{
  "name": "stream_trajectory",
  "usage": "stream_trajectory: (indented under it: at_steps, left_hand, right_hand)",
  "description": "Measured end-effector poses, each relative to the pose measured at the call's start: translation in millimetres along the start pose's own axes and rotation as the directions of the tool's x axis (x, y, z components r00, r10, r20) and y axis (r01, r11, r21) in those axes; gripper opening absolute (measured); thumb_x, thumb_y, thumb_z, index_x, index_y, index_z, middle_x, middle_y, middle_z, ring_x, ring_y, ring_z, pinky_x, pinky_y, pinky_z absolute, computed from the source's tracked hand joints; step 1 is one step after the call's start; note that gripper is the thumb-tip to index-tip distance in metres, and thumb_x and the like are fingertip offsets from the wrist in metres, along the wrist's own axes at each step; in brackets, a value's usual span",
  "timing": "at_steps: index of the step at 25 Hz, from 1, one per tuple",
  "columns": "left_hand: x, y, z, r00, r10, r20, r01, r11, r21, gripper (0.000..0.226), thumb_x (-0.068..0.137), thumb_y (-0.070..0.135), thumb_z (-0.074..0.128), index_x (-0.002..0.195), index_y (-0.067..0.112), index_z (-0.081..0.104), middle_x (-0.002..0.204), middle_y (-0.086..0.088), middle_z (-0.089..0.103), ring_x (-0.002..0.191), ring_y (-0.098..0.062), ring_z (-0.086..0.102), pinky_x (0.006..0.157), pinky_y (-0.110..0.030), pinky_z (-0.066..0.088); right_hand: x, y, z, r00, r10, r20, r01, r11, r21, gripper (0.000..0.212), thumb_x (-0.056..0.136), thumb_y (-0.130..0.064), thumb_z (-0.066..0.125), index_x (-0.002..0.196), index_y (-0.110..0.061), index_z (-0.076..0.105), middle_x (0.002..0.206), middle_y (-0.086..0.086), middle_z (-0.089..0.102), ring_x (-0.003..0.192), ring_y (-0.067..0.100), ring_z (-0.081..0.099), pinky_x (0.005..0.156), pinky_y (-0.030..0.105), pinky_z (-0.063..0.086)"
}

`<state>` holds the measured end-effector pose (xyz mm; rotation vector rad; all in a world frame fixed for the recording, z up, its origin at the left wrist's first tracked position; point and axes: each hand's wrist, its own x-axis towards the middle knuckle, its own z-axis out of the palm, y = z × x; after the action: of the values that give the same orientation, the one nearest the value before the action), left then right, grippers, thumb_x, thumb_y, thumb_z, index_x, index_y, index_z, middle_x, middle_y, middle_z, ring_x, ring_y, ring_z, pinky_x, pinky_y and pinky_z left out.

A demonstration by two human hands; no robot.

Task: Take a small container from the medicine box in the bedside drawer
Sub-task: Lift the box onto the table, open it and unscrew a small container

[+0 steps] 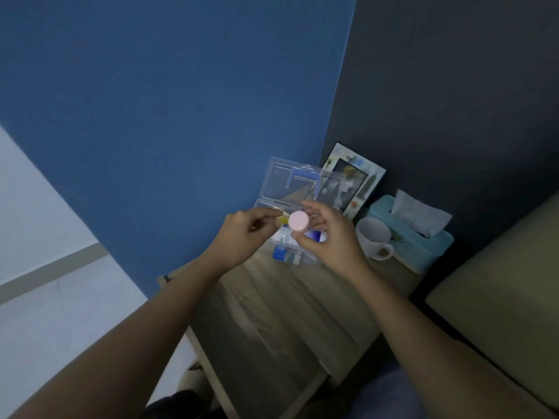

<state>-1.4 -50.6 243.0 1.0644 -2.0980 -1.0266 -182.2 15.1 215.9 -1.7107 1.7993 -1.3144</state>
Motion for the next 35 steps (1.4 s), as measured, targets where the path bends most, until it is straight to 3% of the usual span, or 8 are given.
stream_trajectory:
  at_steps: [3, 6, 12, 15, 20, 25, 28, 35]
  left_hand:
    - [-23, 38, -1, 0.995, 0.038, 0.088, -0.038, 0.999, 0.000, 0.029, 0.084, 0.033, 0.066, 0.108, 0.018, 0.071, 0.092, 0.002, 0.076, 0.083, -0.005, 0.066, 0.077, -0.012, 0.047]
    - [-41, 66, -2, 0.997, 0.045, 0.067, -0.050, 0.996, 0.078, 0.034, 0.077, 0.041, 0.072, 0.101, 0.018, 0.073, 0.084, 0.000, 0.075, 0.075, -0.005, 0.063, 0.066, -0.008, 0.044]
    - [-62, 92, -1, 0.989, 0.092, 0.116, -0.120, 0.958, 0.260, 0.030, 0.079, 0.043, 0.069, 0.092, 0.017, 0.074, 0.074, 0.005, 0.070, 0.067, -0.001, 0.061, 0.058, -0.003, 0.040]
    - [-67, 96, 3, 0.985, 0.104, 0.139, -0.137, 0.956, 0.260, 0.029, 0.081, 0.043, 0.067, 0.092, 0.017, 0.075, 0.074, 0.002, 0.071, 0.066, -0.002, 0.060, 0.058, -0.004, 0.040]
    - [-67, 99, 12, 0.976, 0.111, 0.187, -0.159, 0.949, 0.271, 0.031, 0.084, 0.042, 0.064, 0.088, 0.013, 0.075, 0.075, -0.013, 0.074, 0.071, -0.024, 0.067, 0.065, -0.030, 0.048]
    - [-69, 99, 20, 0.977, 0.062, 0.201, -0.106, 0.972, 0.212, 0.030, 0.084, 0.039, 0.065, 0.086, 0.010, 0.074, 0.072, -0.007, 0.074, 0.065, -0.008, 0.063, 0.065, -0.023, 0.047]
    - [-75, 99, 25, 0.974, 0.028, 0.224, -0.068, 0.983, 0.173, 0.026, 0.087, 0.035, 0.062, 0.081, 0.011, 0.071, 0.064, 0.003, 0.068, 0.055, 0.006, 0.058, 0.060, -0.010, 0.044]
    - [-74, 102, 15, 0.905, 0.054, 0.421, -0.257, 0.859, 0.443, 0.035, 0.088, 0.040, 0.058, 0.091, 0.006, 0.065, 0.080, -0.004, 0.062, 0.072, -0.016, 0.053, 0.065, -0.022, 0.040]
  right_hand:
    - [-27, -28, -14, 0.998, 0.002, -0.064, 0.000, 1.000, 0.021, 0.059, 0.069, -0.021, 0.081, 0.122, -0.019, 0.056, 0.103, -0.011, 0.062, 0.081, -0.010, 0.059, 0.076, 0.000, 0.044]
    - [-49, -52, -27, 0.995, -0.019, -0.096, 0.024, 0.999, 0.047, 0.058, 0.068, -0.019, 0.082, 0.120, -0.016, 0.057, 0.100, -0.010, 0.061, 0.077, -0.011, 0.058, 0.074, 0.002, 0.045]
    - [-78, -69, -46, 0.991, -0.117, -0.059, 0.113, 0.991, -0.068, 0.044, 0.070, -0.023, 0.080, 0.110, -0.013, 0.065, 0.101, 0.004, 0.070, 0.083, 0.011, 0.064, 0.080, 0.031, 0.055]
    - [-87, -70, -51, 0.990, -0.121, -0.074, 0.114, 0.989, -0.095, 0.036, 0.071, -0.027, 0.079, 0.104, -0.016, 0.069, 0.094, 0.004, 0.071, 0.083, 0.013, 0.064, 0.077, 0.035, 0.055]
    - [-103, -69, -48, 0.964, -0.179, -0.197, 0.145, 0.974, -0.174, 0.035, 0.072, -0.025, 0.079, 0.102, -0.010, 0.070, 0.089, 0.009, 0.072, 0.080, 0.020, 0.068, 0.070, 0.032, 0.055]
    - [-114, -65, -45, 0.942, -0.211, -0.262, 0.135, 0.950, -0.281, 0.034, 0.076, -0.021, 0.077, 0.104, -0.003, 0.069, 0.096, 0.013, 0.073, 0.086, 0.027, 0.070, 0.070, 0.037, 0.058]
    - [-119, -63, -43, 0.948, -0.217, -0.232, 0.144, 0.944, -0.296, 0.034, 0.077, -0.020, 0.075, 0.105, -0.002, 0.068, 0.098, 0.014, 0.072, 0.088, 0.028, 0.069, 0.072, 0.039, 0.058]
    - [-116, -60, -59, 0.993, -0.113, -0.020, 0.109, 0.982, -0.151, 0.031, 0.074, -0.019, 0.076, 0.102, -0.010, 0.066, 0.099, 0.009, 0.072, 0.091, 0.023, 0.068, 0.080, 0.036, 0.054]
